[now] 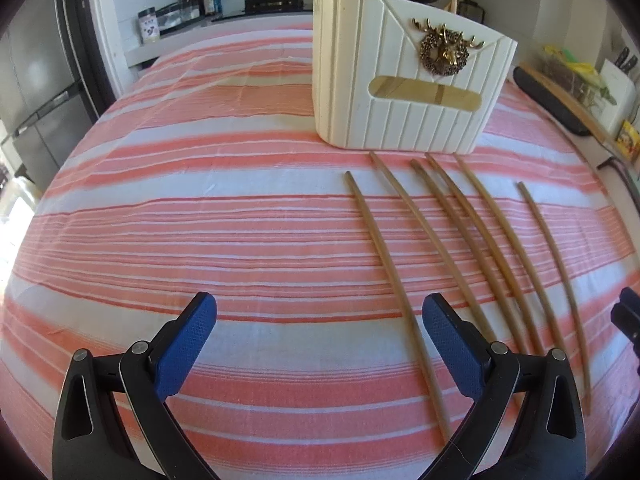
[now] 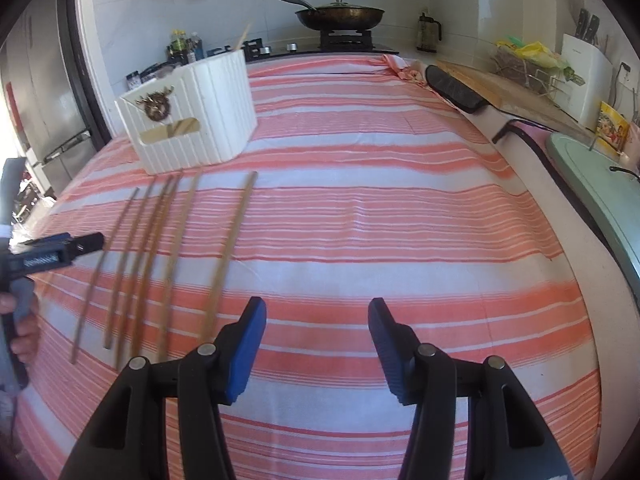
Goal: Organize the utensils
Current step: 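Grasp a wooden chopstick with the right gripper while the left gripper grasps another chopstick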
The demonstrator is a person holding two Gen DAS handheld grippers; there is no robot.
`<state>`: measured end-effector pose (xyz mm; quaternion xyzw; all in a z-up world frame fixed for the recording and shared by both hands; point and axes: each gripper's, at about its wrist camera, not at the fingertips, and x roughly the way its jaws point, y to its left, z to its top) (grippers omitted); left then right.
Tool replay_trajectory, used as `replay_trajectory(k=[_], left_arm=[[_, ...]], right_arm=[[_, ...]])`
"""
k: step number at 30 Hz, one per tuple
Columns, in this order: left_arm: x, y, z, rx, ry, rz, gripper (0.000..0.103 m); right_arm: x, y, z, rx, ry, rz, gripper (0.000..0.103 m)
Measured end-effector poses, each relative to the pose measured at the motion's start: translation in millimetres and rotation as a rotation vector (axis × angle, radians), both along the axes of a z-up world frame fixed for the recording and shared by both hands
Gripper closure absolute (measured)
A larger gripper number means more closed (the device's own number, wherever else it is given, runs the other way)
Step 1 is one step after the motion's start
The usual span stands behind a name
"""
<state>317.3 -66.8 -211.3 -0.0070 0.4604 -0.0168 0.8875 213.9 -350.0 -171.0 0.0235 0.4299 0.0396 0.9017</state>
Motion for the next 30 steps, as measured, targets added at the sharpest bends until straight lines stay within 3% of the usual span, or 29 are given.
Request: replay_trajectory(k=[3, 5, 6, 7, 8, 10, 11, 12, 14, 25, 26, 28, 29, 30], left_arm=[[-1.0, -5.9, -2.5, 0.029, 0.011, -0.025, 0.003], [-5.9, -12.5, -4.3, 0.052, 0.006, -0.058, 0.013], [-8.6, -14.2, -3.1, 0.049, -0.004, -0.071, 0.02], [-10.4, -16.1, -2.0, 0.047, -0.005, -0.081, 0.023], [-12.1, -17.3, -0.9, 0.04, -0.007, -0.094, 0.033], [-15.0, -21.8, 1.8, 0.046, -0.019, -0.117, 0.056], [-16.5, -23.5, 2.5, 0.054, -0.023, -0.131, 0.077], [-17.7, -24.5, 2.9, 0.06, -0.025, -0.141, 0.092], [-18.6, -21.0, 3.1, 0.057, -0.022, -0.143, 0.095], [-40.3, 50.0, 4.9, -0.015, 0.034, -0.105, 0.094], [-40.0, 54.6, 4.9, -0.031, 0.045, -0.113, 0.089], [-37.0, 61.5, 5.9, -0.088, 0.07, -0.148, 0.065], [-34.8, 63.1, 6.4, -0.113, 0.084, -0.169, 0.044], [-31.9, 63.4, 7.4, -0.12, 0.097, -0.188, 0.029]], right_arm=[[12.6, 21.8, 4.2, 0.053, 0.021, 0.08, 0.049], [23.4, 38.2, -0.5, 0.044, 0.051, 0.126, 0.051], [28.4, 45.6, -4.4, 0.027, 0.063, 0.144, 0.054], [31.8, 51.0, -8.5, 0.012, 0.078, 0.154, 0.065], [35.6, 55.4, -13.5, 0.004, 0.102, 0.162, 0.076], [36.6, 61.0, -17.6, -0.019, 0.112, 0.175, 0.082], [35.6, 62.8, -17.8, -0.037, 0.115, 0.181, 0.088], [34.3, 63.4, -17.3, -0.05, 0.116, 0.18, 0.091], [30.4, 60.3, -16.3, -0.054, 0.122, 0.169, 0.094], [-6.2, 7.0, -11.0, -0.105, 0.168, 0.118, 0.095], [-6.9, 3.9, -10.7, -0.099, 0.175, 0.119, 0.095], [-6.6, -1.6, -10.1, -0.09, 0.192, 0.126, 0.095], [-5.0, -4.2, -9.7, -0.083, 0.204, 0.131, 0.094], [-2.9, -6.0, -9.6, -0.074, 0.215, 0.136, 0.093]])
